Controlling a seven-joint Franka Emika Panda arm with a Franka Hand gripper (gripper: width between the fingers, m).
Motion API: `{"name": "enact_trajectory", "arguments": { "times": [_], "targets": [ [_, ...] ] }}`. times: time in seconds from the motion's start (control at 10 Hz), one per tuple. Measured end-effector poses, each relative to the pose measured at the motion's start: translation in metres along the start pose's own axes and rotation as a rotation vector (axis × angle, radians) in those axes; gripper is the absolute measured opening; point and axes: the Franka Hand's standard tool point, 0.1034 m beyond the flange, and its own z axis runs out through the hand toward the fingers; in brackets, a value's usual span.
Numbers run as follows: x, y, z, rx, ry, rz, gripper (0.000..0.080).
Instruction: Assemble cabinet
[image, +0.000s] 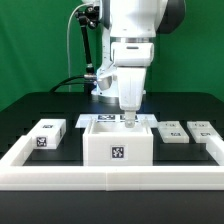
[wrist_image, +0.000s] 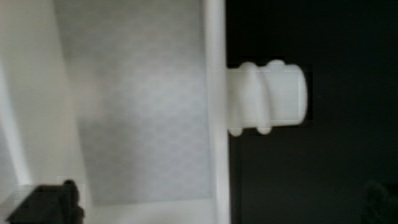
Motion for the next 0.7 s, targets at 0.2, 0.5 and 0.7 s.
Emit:
{"name": "enact_trajectory", "arguments": {
  "times": [0.2, 0.5, 0.7],
  "targets": [
    [0.003, -0.004, 0.009, 0.012, 0.004, 0.002, 0.0797],
    [0.002, -0.012, 0.021, 0.040, 0.005, 0.005, 0.0797],
    [0.002, -0.013, 0.023, 0.043, 0.005, 0.008, 0.0767]
  ]
}}
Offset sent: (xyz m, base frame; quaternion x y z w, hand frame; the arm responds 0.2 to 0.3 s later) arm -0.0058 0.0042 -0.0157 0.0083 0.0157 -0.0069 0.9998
